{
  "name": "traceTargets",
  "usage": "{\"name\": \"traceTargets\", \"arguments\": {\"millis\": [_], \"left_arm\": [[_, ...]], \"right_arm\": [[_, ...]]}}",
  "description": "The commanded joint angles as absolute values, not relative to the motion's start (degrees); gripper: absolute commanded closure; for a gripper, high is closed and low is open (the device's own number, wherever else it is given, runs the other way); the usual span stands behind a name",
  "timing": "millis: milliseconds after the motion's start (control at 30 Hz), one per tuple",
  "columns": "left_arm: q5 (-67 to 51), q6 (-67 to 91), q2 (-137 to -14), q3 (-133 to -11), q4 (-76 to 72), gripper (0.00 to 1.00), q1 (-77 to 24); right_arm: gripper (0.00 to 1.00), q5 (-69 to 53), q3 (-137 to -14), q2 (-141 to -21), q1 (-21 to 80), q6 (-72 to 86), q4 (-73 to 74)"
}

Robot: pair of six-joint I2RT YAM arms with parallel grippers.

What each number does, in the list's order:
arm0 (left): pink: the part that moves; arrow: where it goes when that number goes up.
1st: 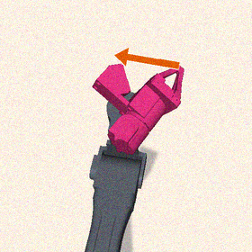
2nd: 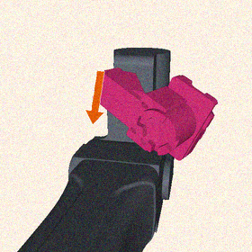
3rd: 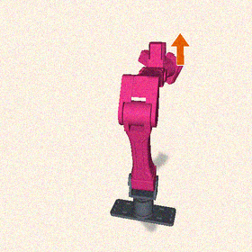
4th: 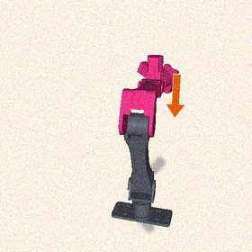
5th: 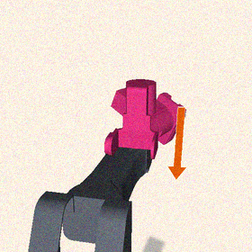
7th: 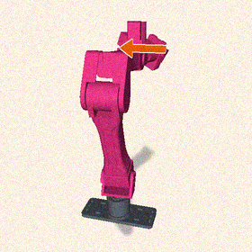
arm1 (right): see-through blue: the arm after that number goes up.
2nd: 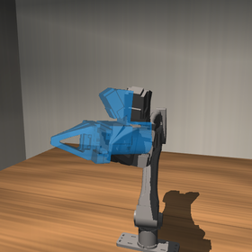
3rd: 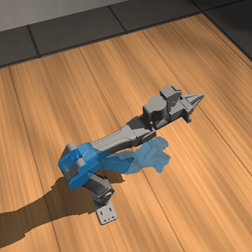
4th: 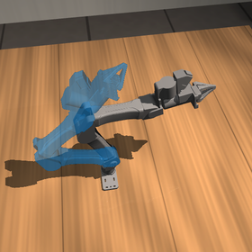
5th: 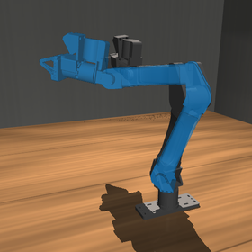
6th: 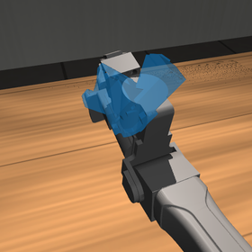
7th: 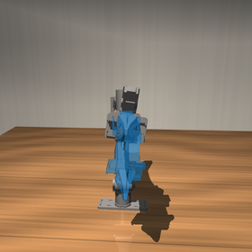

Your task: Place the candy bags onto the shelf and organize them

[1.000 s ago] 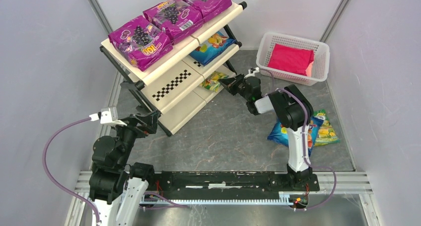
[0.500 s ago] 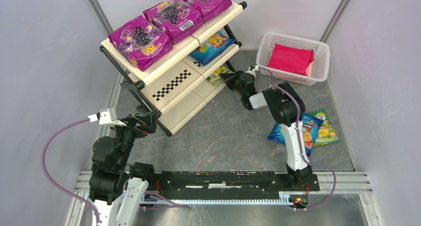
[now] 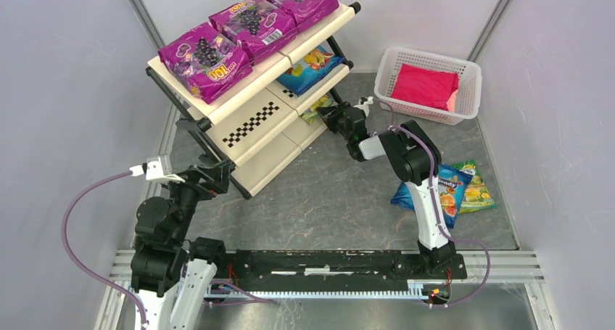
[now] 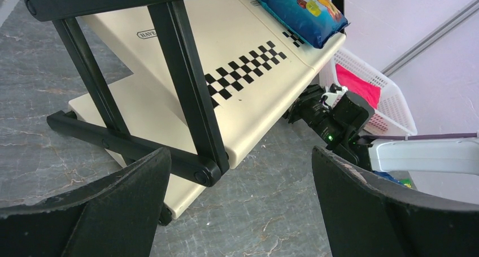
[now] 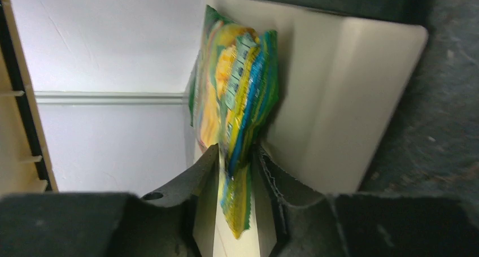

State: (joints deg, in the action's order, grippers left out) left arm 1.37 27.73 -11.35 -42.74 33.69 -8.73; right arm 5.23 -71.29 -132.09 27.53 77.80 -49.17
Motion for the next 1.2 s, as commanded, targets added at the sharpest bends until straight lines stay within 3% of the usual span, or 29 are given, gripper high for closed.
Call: {"name": "traceTargets", "arguments": {"millis": [0, 233, 433, 600, 733, 800, 900, 1033, 1167], "left_arm": [[1.4, 24.7, -11.6, -43.0, 31.6, 0.0, -8.5], [0.8, 24.4, -10.5, -42.8, 31.4, 0.0, -8.4], [0.4, 24.3, -9.1, -42.8, 31.4, 0.0, -8.4], [0.4, 24.3, -8.0, -42.8, 31.3, 0.0, -8.5], [0.3, 24.3, -7.5, -42.8, 31.2, 0.0, -8.5], [0.3, 24.2, -7.5, -42.7, 31.2, 0.0, -8.5], [0.3, 24.1, -7.6, -42.8, 31.2, 0.0, -8.6], [0.3, 24.1, -7.5, -42.8, 31.1, 0.0, -8.8], [0.3, 24.1, -7.4, -42.9, 31.2, 0.0, -8.9]], "right_arm": [[0.6, 3.1, -67.0, -127.2, 27.2, 74.0, -51.2], [0.51, -7.1, -46.7, -107.2, 26.8, 60.6, -49.3], [0.45, -11.2, -31.0, -86.3, 28.2, 36.1, -27.4], [0.32, -3.3, -25.5, -67.9, 28.2, 17.2, -5.5], [0.11, 9.2, -26.1, -56.6, 27.9, 13.7, 7.9], [0.04, 15.0, -27.4, -54.4, 27.3, 14.1, 13.6], [0.02, 24.5, -30.8, -54.8, 24.4, 16.5, 22.3], [0.02, 25.9, -31.0, -56.3, 17.3, 14.9, 21.4], [0.02, 31.0, -34.4, -61.1, 17.3, 15.3, 19.6]]}}
